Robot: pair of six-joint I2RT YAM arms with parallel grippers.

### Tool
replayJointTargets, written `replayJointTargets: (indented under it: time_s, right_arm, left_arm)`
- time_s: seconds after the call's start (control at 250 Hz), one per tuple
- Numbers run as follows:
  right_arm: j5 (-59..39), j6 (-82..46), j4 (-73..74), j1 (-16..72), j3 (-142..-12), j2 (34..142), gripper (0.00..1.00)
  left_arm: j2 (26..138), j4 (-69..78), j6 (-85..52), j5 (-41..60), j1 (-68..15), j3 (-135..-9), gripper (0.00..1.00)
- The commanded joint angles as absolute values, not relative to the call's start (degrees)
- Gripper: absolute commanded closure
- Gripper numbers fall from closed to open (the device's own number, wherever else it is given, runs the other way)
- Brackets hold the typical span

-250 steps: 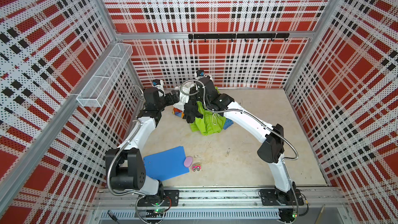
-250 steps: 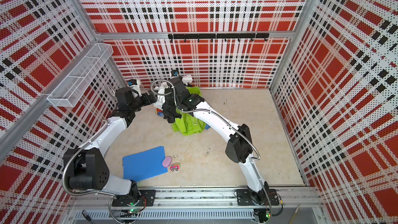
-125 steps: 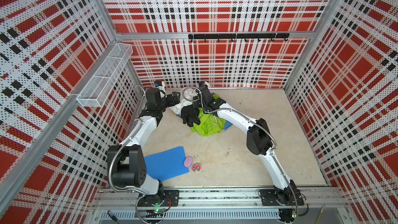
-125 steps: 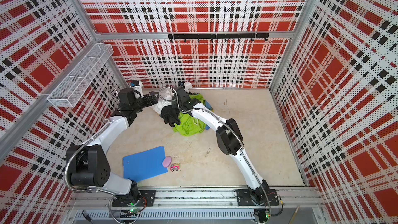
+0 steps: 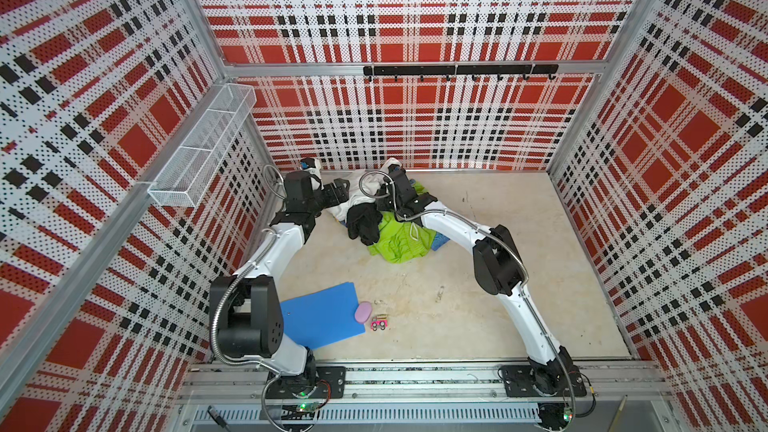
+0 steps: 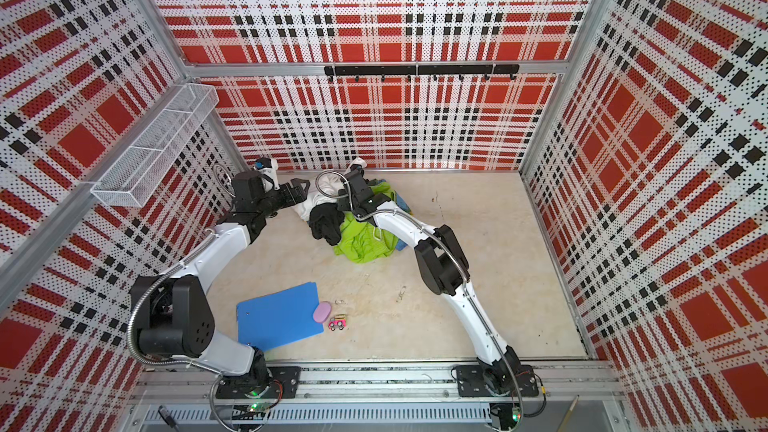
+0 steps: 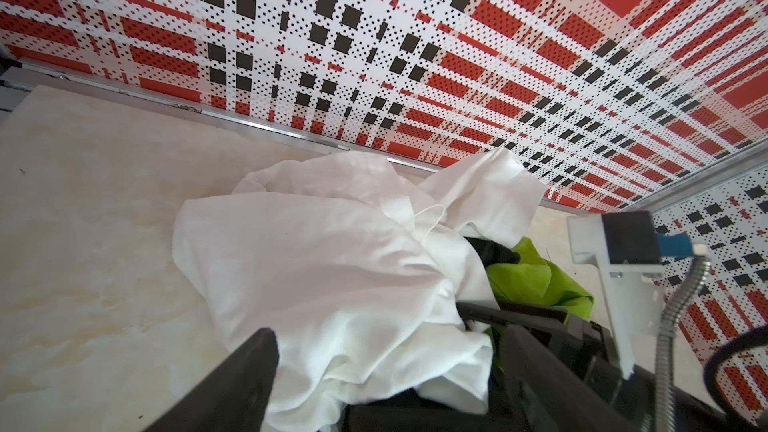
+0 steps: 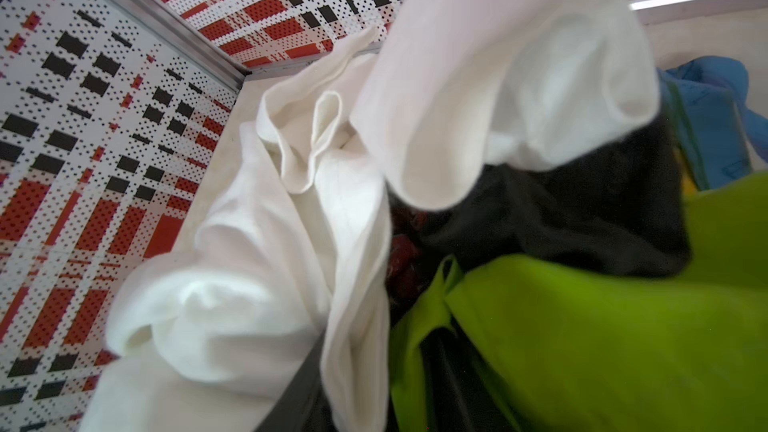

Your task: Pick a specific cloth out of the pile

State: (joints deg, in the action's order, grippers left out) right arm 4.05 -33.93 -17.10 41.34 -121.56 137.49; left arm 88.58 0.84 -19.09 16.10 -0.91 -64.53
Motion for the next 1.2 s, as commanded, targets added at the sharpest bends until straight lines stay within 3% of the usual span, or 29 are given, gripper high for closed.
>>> replayJointTargets:
  time_s: [0.0, 0.14, 0.456, 0.808, 0.896, 0.988, 1.197]
  right_arm:
    - [2.5, -32.7, -11.8, 40.9, -117.1, 129.1, 0.55]
    - [2.7, -31.4, -9.1, 40.5, -111.6, 122.5, 0.48]
    - [5.4, -27.6, -4.7, 40.1, -96.4, 108.0, 0.4]
    - [4.0, -25.1, 0.6, 40.0, -84.5, 100.7, 0.31]
    - [2.5, -25.0, 2.3, 40.0, -82.2, 100.0, 0.24]
    - [1.3, -24.6, 3.9, 40.1, -79.9, 99.1, 0.09]
    - [3.0, -25.4, 6.8, 39.5, -75.1, 96.0, 0.0]
  left_arm:
    - [89.1, 1.4, -19.3, 16.4, -1.7, -65.0, 0.12]
    - [89.4, -0.1, -19.3, 14.6, -3.7, -65.7, 0.13]
    - [91.0, -12.0, -17.8, 0.0, -15.6, -70.1, 0.17]
    - [104.4, -13.0, -21.6, -2.6, -15.4, -77.2, 0.17]
    - [108.3, -12.6, -22.1, -3.8, -14.9, -79.7, 0.17]
    - [111.4, -10.4, -23.1, -1.6, -13.7, -81.0, 0.17]
    - [116.7, -9.7, -22.3, 2.0, -13.4, -83.2, 0.18]
